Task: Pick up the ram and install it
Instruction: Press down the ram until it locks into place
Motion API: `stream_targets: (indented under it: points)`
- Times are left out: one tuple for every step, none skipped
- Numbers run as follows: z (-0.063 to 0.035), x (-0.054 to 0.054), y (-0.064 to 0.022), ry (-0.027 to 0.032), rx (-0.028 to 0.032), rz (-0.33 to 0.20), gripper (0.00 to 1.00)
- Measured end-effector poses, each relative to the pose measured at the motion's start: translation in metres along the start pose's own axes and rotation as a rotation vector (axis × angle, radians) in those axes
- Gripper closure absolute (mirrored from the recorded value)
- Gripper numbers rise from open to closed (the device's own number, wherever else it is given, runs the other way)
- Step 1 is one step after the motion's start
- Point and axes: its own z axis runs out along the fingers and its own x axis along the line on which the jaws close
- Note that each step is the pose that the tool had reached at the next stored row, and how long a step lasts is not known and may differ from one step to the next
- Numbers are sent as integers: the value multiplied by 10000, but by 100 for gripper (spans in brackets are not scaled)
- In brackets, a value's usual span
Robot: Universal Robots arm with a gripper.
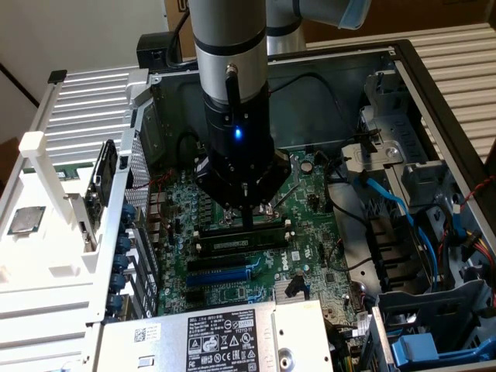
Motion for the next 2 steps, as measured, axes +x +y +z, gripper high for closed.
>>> stream_targets:
  points:
    - [0,0,0,0,0,0,89]
    - [0,0,0,0,0,0,89]
